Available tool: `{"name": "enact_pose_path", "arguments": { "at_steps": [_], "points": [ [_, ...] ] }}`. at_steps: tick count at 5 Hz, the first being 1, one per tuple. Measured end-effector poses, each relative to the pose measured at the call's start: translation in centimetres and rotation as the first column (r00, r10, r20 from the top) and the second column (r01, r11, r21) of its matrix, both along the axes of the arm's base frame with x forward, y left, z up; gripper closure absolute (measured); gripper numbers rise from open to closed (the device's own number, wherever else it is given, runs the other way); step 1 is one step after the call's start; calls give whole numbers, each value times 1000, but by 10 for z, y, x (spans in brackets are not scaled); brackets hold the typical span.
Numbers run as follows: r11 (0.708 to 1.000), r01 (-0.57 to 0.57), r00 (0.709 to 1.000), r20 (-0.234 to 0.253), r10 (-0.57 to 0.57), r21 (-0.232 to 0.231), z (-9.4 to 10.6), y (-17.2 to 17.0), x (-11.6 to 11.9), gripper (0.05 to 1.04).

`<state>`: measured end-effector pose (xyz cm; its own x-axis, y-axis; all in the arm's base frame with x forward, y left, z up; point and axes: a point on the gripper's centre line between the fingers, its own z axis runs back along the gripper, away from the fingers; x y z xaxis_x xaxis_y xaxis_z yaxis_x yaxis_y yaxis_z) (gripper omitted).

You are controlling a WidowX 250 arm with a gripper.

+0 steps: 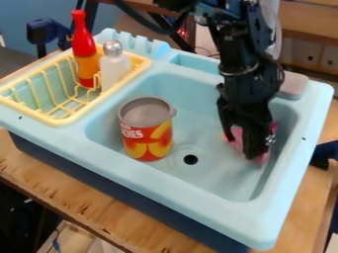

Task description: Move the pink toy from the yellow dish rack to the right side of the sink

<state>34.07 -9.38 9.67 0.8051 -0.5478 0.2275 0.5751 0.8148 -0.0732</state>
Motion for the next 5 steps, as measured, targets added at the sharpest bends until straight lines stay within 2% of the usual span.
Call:
{"name": "enact_pose_path", "arguments": {
  "at_steps": [1, 2, 3, 4, 5],
  "points": [
    [1000, -27, 999, 30, 27, -7, 17, 2, -2, 77],
    [996, -87, 993, 82, 88, -7, 51, 9, -18, 81],
    [984, -178, 982, -65, 179, 29, 68, 20, -46, 81],
    [905, -418, 890, -164, 425, 76, 83, 72, -67, 81],
    [804, -582, 790, -150, 595, 121, 90, 114, -82, 81]
  ]
}}
